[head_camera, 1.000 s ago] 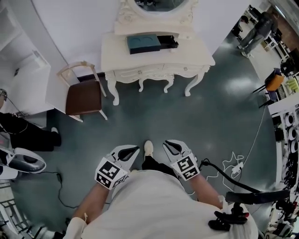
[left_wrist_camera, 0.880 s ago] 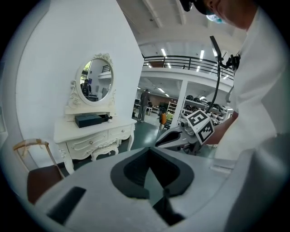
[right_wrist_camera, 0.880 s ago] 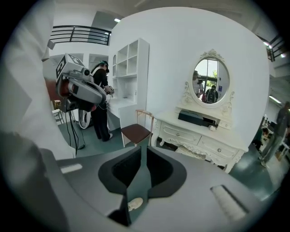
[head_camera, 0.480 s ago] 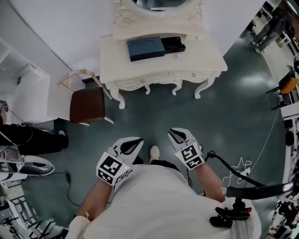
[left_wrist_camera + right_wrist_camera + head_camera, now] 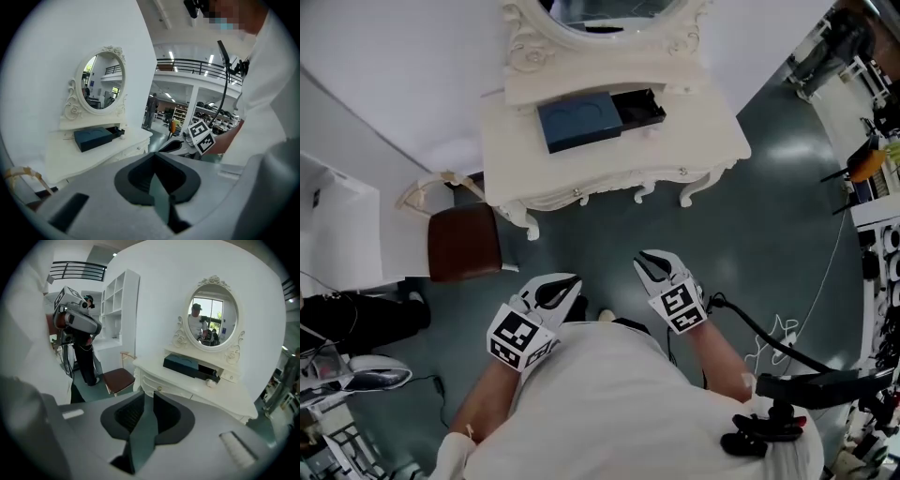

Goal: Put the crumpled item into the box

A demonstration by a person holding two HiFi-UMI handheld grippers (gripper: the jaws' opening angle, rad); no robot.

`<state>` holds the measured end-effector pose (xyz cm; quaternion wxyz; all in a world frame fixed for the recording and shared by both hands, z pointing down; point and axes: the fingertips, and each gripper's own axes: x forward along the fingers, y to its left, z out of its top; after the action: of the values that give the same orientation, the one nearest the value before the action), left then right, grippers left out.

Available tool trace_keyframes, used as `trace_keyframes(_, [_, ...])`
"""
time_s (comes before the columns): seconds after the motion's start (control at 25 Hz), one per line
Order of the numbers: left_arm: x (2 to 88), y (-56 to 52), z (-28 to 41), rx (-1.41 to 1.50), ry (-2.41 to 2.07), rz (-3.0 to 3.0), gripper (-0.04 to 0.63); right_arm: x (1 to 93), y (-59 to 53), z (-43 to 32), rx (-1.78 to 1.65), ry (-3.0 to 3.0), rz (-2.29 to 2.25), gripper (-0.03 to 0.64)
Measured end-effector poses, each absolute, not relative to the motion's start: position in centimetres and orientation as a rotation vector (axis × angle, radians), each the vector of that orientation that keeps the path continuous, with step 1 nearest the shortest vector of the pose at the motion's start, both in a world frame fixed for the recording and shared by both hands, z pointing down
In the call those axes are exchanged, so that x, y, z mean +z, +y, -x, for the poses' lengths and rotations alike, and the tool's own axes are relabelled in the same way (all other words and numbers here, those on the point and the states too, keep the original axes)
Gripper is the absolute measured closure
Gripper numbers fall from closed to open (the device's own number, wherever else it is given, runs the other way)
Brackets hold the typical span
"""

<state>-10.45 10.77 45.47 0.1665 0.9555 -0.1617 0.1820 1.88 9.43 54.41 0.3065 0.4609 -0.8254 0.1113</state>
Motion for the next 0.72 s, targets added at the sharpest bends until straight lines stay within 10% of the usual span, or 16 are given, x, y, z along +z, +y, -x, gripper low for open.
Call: trace_keyframes(0.72, [44.4,-6.7,9.9,0.481,-0.389,-2.751,0.592,57.9,-10.1,-12.5,0.219,-1.921,-1.330,0.503])
